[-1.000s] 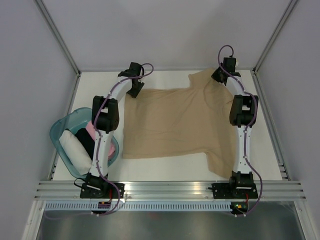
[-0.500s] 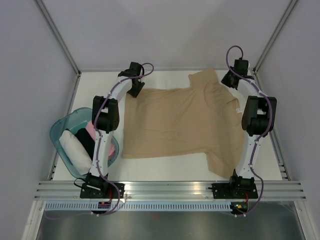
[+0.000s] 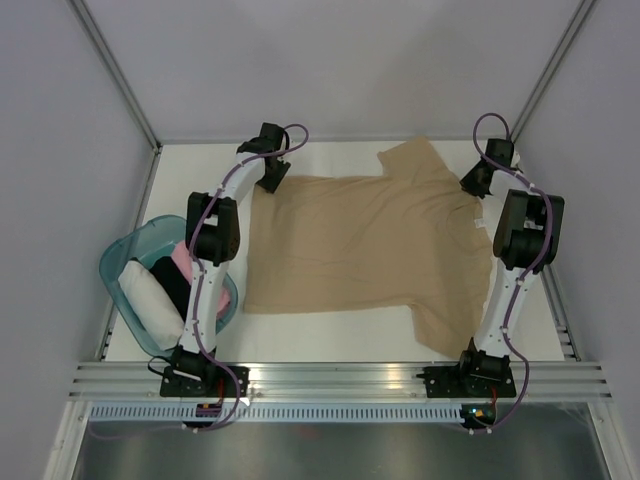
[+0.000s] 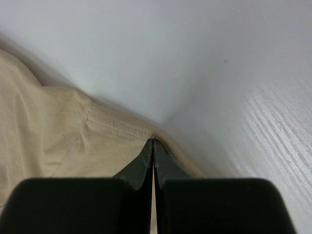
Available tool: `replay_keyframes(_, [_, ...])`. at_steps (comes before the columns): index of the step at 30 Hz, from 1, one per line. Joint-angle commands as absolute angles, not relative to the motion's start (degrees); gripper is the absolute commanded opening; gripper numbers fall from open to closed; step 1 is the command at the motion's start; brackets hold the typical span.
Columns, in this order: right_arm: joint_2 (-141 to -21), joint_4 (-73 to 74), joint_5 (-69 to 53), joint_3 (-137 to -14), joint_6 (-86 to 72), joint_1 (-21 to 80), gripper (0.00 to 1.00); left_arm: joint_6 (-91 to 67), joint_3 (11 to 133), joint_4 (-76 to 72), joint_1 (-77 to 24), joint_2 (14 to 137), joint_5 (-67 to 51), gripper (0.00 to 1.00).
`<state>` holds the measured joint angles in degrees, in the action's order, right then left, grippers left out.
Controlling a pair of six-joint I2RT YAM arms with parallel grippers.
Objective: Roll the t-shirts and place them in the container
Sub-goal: Flatten the tshirt, then fold the tshirt
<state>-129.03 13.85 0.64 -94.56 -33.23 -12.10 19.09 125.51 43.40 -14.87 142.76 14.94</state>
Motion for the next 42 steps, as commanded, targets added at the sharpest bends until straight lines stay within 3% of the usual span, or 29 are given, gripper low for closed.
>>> replay_keyframes(1, [-130.25, 18.11, 0.81, -94.74, -31.21, -12.83, 0.00, 18.19, 127.35, 43.16, -14.85, 147.48, 13.36, 0.61])
replay_keyframes(7, [-121.67, 18.27, -0.36, -96.15, -28.48, -11.52, 0.00, 18.63, 128.41, 43.15, -15.47, 144.24, 12.05, 0.64])
replay_keyframes(10, [-114.03, 23.71, 7.89, -96.50, -26.54, -10.37, 0.19, 18.98, 127.44, 43.15, -16.69, 138.44, 9.50, 0.70])
replay_keyframes(11, [-111.99, 27.65, 9.48, -96.33, -26.19, -10.37, 0.34, 19.25, 126.14, 43.15, -17.31, 136.69, 8.97, 0.74])
replay_keyframes(12, [-109.88, 30.03, 13.32, -95.89, -25.67, -10.37, 0.39, 20.12, 125.17, 43.15, -18.62, 132.58, 8.27, 0.75])
replay_keyframes(15, [-95.87, 36.81, 18.43, -89.32, -25.40, -10.37, 0.55, 21.27, 119.02, 42.89, -21.87, 123.62, 7.38, 0.78])
replay_keyframes(16, [-92.41, 37.78, 18.89, -83.55, -25.75, -10.37, 0.72, 21.44, 117.00, 42.98, -22.75, 120.70, 7.21, 0.79])
replay_keyframes(17, [-88.89, 37.88, 19.16, -80.45, -26.27, -10.37, 0.80, 21.36, 112.46, 42.98, -23.55, 118.24, 6.86, 0.79])
replay_keyframes(19, [-79.31, 37.44, 16.80, -71.05, -27.77, -10.37, 0.86, 21.44, 103.68, 42.98, -25.74, 109.37, 4.24, 0.79])
replay_keyframes(24, [-65.33, 41.56, 10.83, -53.30, -33.39, -10.37, 0.87, 28.73, 79.23, 43.33, -32.51, 88.89, 1.93, 0.79])
replay_keyframes(30, [-60.82, 55.61, 14.94, -46.59, -38.31, -10.28, 0.86, 36.47, 45.93, 43.42, -35.94, 69.02, 5.09, 0.79])
replay_keyframes(34, [-58.28, 58.27, 13.45, -45.09, -43.14, -10.02, 0.86, 38.76, 37.91, 41.23, -38.23, 63.55, 5.36, 0.80])
replay_keyframes(38, [-56.08, 58.63, 14.15, -39.13, -45.88, -9.49, 0.85, 38.32, 34.20, 35.17, -38.67, 66.52, 8.78, 0.79])
replay_keyframes(39, [-56.07, 58.10, 14.67, -38.76, -46.57, -9.14, 0.94, 38.23, 33.67, 32.55, -38.76, 68.01, 9.31, 0.78])
replay_keyframes(42, [-59.23, 59.58, 17.74, -40.25, -48.34, -7.65, 0.94, 37.71, 31.65, 28.23, -38.94, 69.43, 9.32, 0.77])
